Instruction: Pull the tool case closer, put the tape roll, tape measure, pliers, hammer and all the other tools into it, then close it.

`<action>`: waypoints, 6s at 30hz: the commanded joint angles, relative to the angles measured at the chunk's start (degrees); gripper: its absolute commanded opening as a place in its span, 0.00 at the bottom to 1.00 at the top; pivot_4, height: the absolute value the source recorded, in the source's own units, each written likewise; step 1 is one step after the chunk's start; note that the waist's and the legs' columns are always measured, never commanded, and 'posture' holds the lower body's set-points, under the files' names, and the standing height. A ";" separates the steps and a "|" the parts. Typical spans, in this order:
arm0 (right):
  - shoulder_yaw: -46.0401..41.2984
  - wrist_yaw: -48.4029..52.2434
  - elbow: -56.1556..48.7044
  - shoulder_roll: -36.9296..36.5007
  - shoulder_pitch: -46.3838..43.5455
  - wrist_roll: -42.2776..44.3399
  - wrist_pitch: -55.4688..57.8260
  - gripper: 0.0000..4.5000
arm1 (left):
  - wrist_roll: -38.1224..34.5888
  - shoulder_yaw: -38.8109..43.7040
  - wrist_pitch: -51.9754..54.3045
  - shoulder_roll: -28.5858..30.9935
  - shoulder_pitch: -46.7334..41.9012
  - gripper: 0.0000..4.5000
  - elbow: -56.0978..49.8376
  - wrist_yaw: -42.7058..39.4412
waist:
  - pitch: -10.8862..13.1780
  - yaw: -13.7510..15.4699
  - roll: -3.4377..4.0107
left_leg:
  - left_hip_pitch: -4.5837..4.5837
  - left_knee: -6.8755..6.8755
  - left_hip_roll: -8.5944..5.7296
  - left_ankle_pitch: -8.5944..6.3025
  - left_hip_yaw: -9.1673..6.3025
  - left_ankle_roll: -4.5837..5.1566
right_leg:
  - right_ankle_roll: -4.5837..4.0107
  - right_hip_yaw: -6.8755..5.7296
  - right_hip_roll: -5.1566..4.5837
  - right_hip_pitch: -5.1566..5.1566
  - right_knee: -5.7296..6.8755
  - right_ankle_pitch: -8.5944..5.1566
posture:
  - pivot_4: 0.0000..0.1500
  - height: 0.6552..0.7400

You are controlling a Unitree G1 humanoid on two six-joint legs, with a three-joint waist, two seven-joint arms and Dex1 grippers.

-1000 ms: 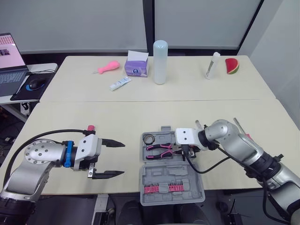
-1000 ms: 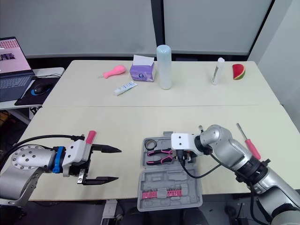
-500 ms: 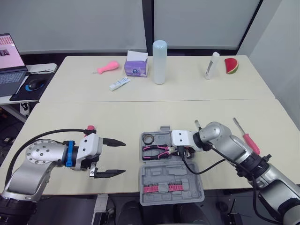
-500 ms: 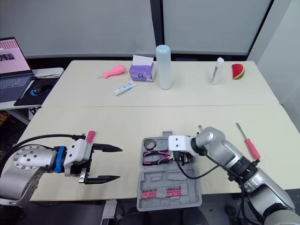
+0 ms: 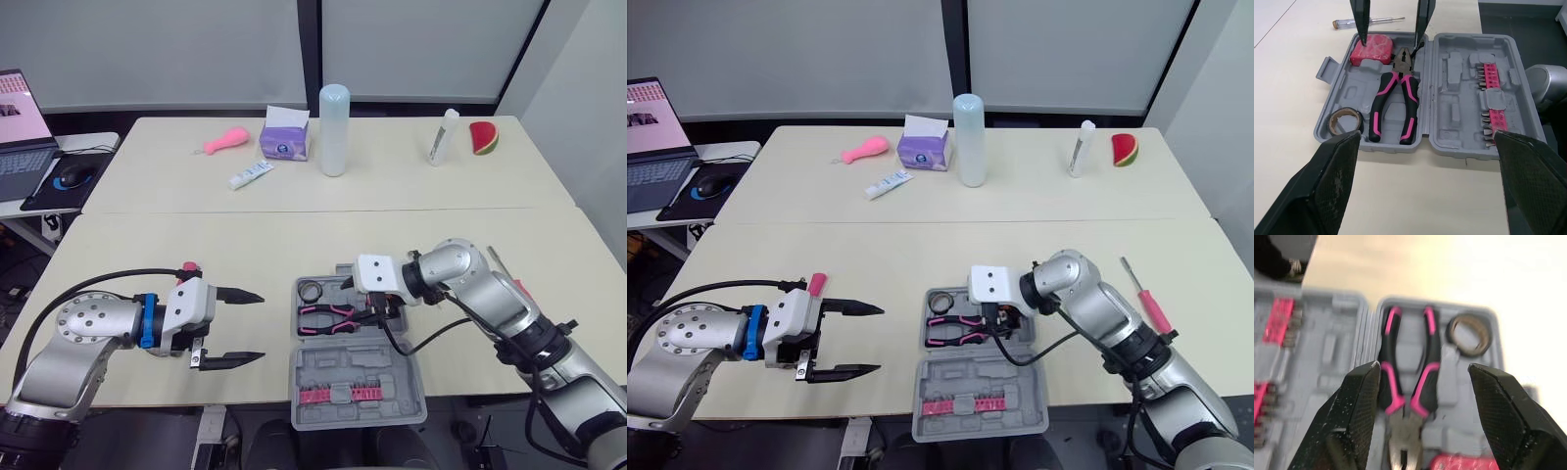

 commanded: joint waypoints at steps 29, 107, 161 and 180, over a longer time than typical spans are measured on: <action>-2.29 -11.80 10.03 8.49 2.89 -4.16 -10.26 0.01 | -0.14 1.98 0.54 -0.68 2.86 1.00 -0.89 3.55 | -0.05 -0.40 -0.10 | 0.00 0.01 0.00 0.00 0.03 -0.01 | 0.00 0.00 -0.01 -0.02 0.04 0.00 | 1.00 0.62; -12.65 -13.76 14.19 -2.76 19.61 -4.03 -18.19 0.00 | 29.90 -21.13 -14.66 -22.90 -22.46 0.01 36.37 17.68 | -0.18 0.50 -0.17 | 0.42 0.08 -0.12 0.01 0.08 0.00 | 0.00 0.01 0.02 0.52 -0.01 0.00 | 1.00 0.62; -70.62 -7.12 -13.78 -19.07 66.58 16.69 -7.34 0.66 | 2.69 21.51 0.89 1.71 11.61 1.00 22.51 8.62 | -0.11 0.32 -0.23 | 0.25 -0.12 -0.14 -0.01 0.02 0.00 | 0.02 0.06 0.31 0.57 -0.38 -0.01 | 1.00 0.62; -67.71 -3.79 -4.71 -25.98 59.42 16.89 -9.60 0.99 | 3.23 23.61 0.06 1.11 16.90 1.00 23.27 9.00 | -0.10 0.31 -0.26 | 0.20 -0.14 -0.13 -0.10 0.02 0.15 | 0.02 0.08 0.29 0.56 -0.47 -0.01 | 1.00 0.62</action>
